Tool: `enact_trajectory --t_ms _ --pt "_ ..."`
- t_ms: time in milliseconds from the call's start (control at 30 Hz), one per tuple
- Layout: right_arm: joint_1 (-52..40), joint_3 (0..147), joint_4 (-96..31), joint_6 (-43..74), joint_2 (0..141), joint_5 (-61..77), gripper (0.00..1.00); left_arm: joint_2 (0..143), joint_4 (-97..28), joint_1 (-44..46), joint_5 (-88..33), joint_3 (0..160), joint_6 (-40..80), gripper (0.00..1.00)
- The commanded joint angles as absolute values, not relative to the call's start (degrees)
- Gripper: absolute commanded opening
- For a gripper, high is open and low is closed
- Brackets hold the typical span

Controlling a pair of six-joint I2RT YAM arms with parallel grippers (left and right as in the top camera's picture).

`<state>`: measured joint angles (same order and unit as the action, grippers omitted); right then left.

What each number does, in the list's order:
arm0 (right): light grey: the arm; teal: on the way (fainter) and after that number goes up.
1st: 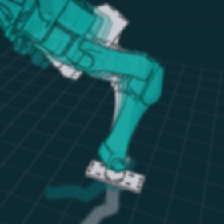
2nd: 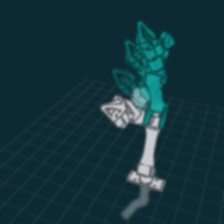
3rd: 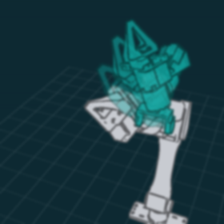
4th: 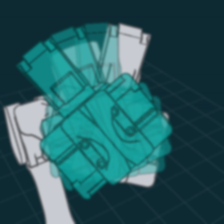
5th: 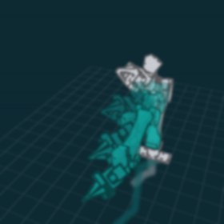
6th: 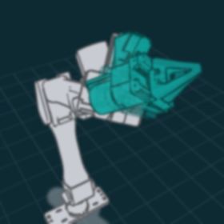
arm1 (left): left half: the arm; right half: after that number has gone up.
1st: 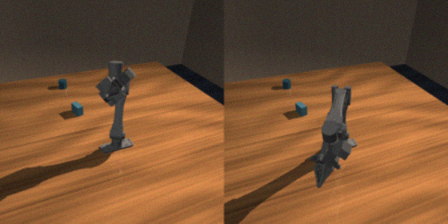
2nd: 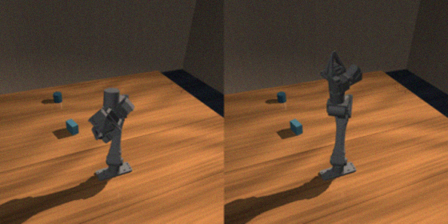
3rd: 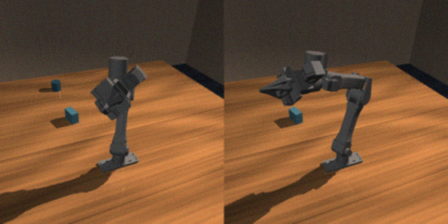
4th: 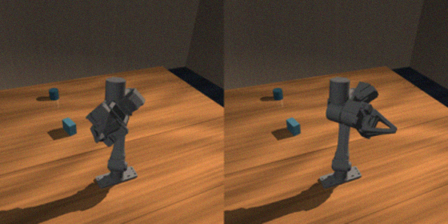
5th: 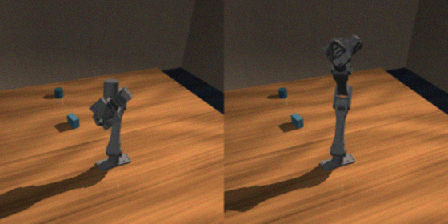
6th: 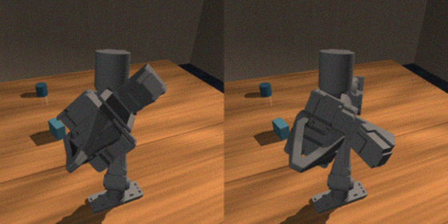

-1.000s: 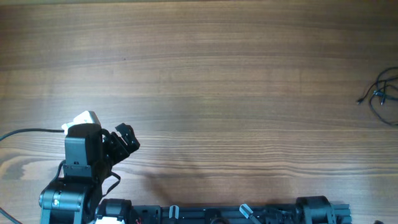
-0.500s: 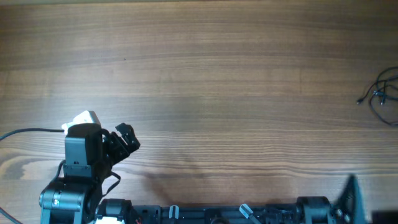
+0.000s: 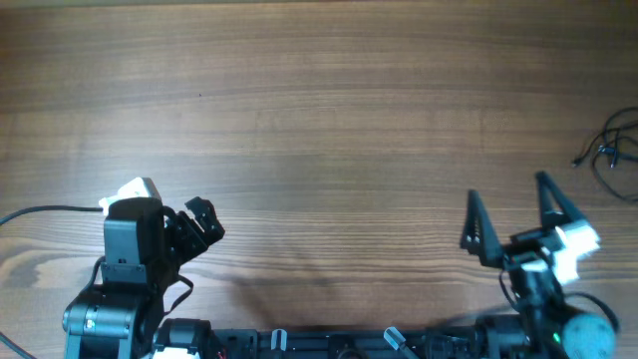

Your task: Untangle cables

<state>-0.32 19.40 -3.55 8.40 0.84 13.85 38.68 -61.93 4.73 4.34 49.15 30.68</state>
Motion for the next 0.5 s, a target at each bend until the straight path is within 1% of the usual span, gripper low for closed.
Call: enact_trajectory --t_ms 0,67,200,333,433,467 --pt "-0.4 11.2 4.9 12.3 0.4 15.7 1.00 38.6 -61.9 4.4 3.7 49.5 30.0 1.00" --pt "-0.4 6.1 10.5 15.0 0.4 15.7 1.00 38.6 -61.9 4.4 3.7 49.5 30.0 1.00" --pt "-0.4 0.7 11.8 16.7 0.4 15.8 1.00 38.6 -61.9 4.4 3.7 49.5 30.0 1.00" --pt "-0.4 0.3 8.1 16.5 0.4 13.1 1.00 38.6 -61.9 4.4 3.7 49.5 30.0 1.00" --pt "-0.4 0.3 1.2 16.5 0.4 12.3 1.00 38.6 -61.9 4.4 3.7 49.5 30.0 1.00" --pt "-0.4 0.3 0.7 16.5 0.5 12.4 1.00 38.6 -61.9 4.4 3.7 49.5 30.0 1.00"
